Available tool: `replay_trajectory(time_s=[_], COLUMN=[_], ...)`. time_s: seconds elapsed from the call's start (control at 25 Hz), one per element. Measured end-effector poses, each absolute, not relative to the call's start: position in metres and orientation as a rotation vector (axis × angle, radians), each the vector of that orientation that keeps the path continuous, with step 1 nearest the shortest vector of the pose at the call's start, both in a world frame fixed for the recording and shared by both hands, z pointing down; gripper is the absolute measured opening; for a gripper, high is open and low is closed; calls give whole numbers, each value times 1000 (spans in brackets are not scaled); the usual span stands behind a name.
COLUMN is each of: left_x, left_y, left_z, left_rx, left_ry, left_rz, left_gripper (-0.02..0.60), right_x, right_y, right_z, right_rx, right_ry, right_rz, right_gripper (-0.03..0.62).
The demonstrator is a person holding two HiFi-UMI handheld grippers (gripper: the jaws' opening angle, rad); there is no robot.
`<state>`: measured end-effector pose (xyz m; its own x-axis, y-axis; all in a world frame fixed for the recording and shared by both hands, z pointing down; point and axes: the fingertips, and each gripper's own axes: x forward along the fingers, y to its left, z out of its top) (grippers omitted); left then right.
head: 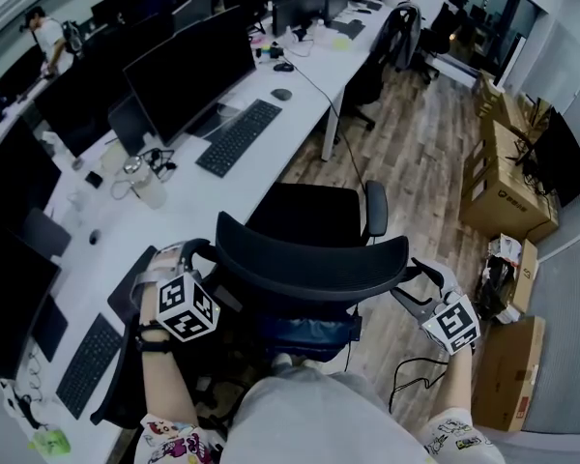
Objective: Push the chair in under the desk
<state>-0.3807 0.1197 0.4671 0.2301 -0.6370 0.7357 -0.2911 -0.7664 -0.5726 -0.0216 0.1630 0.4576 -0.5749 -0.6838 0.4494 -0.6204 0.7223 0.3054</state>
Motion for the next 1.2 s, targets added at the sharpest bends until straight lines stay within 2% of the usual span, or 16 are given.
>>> replay_trajectory(time_s=[0.08, 0.12, 1.2], left_x=[-378, -377, -363], left_y=[117, 116, 114], left_z=[468, 469, 467], left_rx=[-2186, -2182, -2152], left_ry=[864, 857, 829], left_rz=[-1518, -1507, -1541], left_gripper=[230, 216, 199], right_x=[-25, -26, -11], right_y=[161, 161, 133], right_z=[461, 461, 458], right_rx=[990, 992, 970], right_ry=[-2358, -2355, -2415], right_rz=[-182, -194, -257], right_gripper=[269, 258, 255])
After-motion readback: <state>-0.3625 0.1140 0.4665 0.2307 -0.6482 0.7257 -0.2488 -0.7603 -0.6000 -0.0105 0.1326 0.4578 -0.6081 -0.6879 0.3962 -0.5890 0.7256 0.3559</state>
